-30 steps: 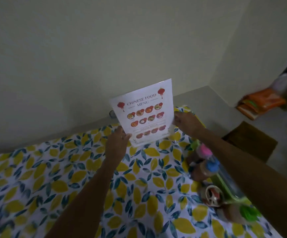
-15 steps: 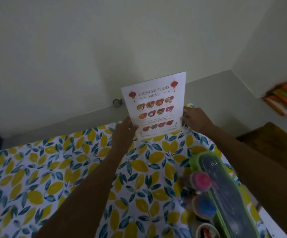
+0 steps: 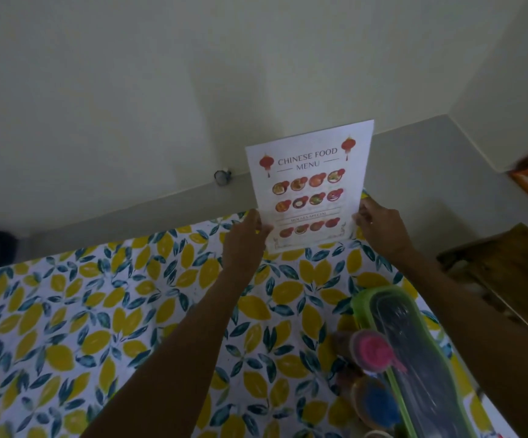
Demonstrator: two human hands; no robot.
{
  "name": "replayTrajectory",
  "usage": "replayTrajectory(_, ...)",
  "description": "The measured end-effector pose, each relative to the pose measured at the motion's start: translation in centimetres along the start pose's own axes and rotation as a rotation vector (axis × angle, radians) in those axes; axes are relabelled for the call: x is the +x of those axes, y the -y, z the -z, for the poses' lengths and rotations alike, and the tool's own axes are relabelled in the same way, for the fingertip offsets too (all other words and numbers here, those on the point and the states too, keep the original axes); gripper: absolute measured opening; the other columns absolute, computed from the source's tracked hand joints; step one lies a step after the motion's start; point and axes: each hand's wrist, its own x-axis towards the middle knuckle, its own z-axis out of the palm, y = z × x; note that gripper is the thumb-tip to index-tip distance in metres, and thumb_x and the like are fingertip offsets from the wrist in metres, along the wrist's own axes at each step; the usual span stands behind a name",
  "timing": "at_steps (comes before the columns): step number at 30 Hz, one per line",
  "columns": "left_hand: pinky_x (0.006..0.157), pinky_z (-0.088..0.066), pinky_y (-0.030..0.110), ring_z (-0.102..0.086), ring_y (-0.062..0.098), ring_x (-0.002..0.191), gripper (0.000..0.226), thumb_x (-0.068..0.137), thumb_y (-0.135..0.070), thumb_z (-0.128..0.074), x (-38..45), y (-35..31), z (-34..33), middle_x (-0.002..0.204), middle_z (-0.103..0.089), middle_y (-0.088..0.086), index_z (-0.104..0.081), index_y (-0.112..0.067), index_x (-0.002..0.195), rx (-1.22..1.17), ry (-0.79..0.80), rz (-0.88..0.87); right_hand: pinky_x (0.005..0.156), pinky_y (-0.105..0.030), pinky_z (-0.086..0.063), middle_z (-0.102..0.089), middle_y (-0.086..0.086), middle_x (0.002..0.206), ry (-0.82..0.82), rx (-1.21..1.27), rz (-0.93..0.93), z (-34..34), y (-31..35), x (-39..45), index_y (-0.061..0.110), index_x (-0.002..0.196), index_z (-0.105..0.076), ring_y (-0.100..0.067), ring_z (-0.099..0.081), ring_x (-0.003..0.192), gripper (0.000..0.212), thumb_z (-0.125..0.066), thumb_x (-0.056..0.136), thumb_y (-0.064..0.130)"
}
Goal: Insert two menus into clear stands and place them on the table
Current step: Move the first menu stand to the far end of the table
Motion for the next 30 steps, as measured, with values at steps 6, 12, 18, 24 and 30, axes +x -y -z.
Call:
replayTrajectory(6, 0.066, -0.058, 0.046, -0.068, 0.028, 0.082, 0.025, 0.093, -0.037, -0.058, -0.5, -0.8, 0.0, 0.099, -0.071, 0.010, -0.052, -0.014, 0.102, 0.004, -0.001, 0.030, 0.071, -0.045, -0.058, -0.073, -0.019, 0.093, -0.036, 0.028, -0.036, -0.5, 0.1, -0.5, 0.006, 0.098, -0.057, -0.037, -0.068, 0.077, 0.017, -0.054, 0.095, 0.022)
replayTrajectory(12, 0.085, -0.052, 0.042, -0.063, 0.029, 0.106, 0.044, 0.090, -0.036, -0.063, -0.6, -1.6, 0.9, 0.117, -0.066, 0.012, -0.052, -0.008, 0.123, -0.053, 0.109, 0.081, 0.081, -0.037, -0.048, -0.073, -0.019, 0.098, -0.003, 0.051, -0.142, 0.0, 1.0, -0.9, 0.003, 0.098, -0.067, -0.035, -0.067, 0.084, 0.025, -0.053, 0.096, 0.023)
replayTrajectory(18, 0.093, -0.050, 0.046, -0.058, 0.031, 0.117, 0.065, 0.088, -0.052, -0.059, -2.4, -1.6, 3.1, 0.134, -0.057, 0.013, -0.043, -0.007, 0.133, 0.014, 0.146, 0.081, 0.093, -0.039, -0.049, -0.071, -0.018, 0.112, -0.065, 0.135, -0.265, 2.1, 2.7, -3.1, 0.005, 0.113, -0.065, -0.035, -0.066, 0.101, 0.029, -0.058, 0.092, 0.024)
replayTrajectory(24, 0.092, -0.047, 0.046, -0.060, 0.031, 0.110, 0.065, 0.089, -0.064, -0.045, -6.1, -0.9, 7.1, 0.121, -0.063, 0.009, -0.052, -0.013, 0.128, 0.269, -0.002, -0.128, 0.091, -0.034, -0.047, -0.071, -0.014, 0.115, -0.089, 0.135, -0.240, 3.4, 6.5, -7.2, 0.006, 0.115, -0.065, -0.031, -0.066, 0.103, 0.030, -0.060, 0.091, 0.025)
replayTrajectory(30, 0.096, -0.043, 0.047, -0.060, 0.032, 0.113, 0.062, 0.091, -0.064, -0.041, -11.8, 3.4, 11.6, 0.126, -0.064, 0.010, -0.060, -0.015, 0.125, 0.463, -0.087, -0.275, 0.091, -0.041, -0.050, -0.067, -0.014, 0.119, -0.025, -0.062, -0.017, 2.5, 13.4, -12.8, 0.015, 0.119, -0.062, -0.034, -0.063, 0.104, 0.038, -0.065, 0.086, 0.032)
